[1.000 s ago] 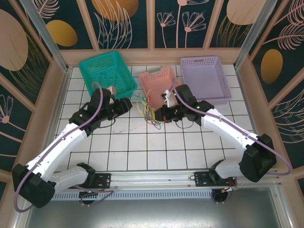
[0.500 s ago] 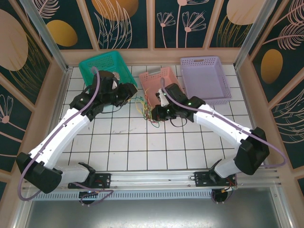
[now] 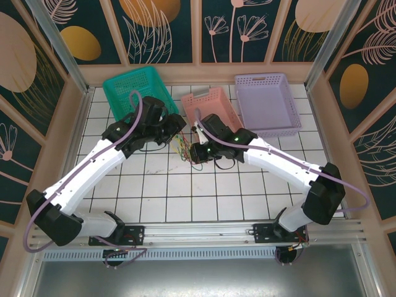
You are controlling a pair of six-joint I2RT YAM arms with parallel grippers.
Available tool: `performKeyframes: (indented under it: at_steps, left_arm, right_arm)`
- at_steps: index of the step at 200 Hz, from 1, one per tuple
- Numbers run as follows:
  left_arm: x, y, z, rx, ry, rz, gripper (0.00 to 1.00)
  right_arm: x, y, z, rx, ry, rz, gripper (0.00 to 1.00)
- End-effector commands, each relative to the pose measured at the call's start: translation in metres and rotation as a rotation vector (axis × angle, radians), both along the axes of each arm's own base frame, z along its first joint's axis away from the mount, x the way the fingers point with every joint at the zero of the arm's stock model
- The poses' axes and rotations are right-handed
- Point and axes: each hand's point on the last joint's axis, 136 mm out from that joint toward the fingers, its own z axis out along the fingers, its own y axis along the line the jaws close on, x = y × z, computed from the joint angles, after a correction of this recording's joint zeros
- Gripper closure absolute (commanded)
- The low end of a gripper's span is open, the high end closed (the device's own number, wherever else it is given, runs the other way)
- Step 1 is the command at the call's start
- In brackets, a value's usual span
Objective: Untangle the cables
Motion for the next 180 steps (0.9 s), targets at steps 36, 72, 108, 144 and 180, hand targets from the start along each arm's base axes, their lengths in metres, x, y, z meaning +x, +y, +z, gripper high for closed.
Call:
performKeyframes:
  at_steps: [36,72,108,144,180]
  left_arm:
    - [0.005,0.004,-0.007,0.02,0.022,0.046,0.67]
    - [0.002,0.008,-0.027,0.045,0.053,0.055,0.67]
    - [0.001,0.009,-0.044,0.074,0.073,0.051,0.71]
    - [-0.005,0.024,-0.05,0.121,0.077,0.081,0.68]
    - [-0.008,0.022,-0.054,0.113,0.093,0.069,0.65]
  right_arm:
    - [0.014,0.0,0.02,-0.11,-0.194,-0.039,1.0]
    - [0.012,0.006,0.026,-0.099,-0.221,-0.021,1.0]
    - [0.007,0.007,0.028,-0.085,-0.224,-0.012,1.0]
    - [0.007,0.003,0.025,-0.101,-0.22,-0.029,1.0]
    - [0.007,0.003,0.021,-0.109,-0.209,-0.032,1.0]
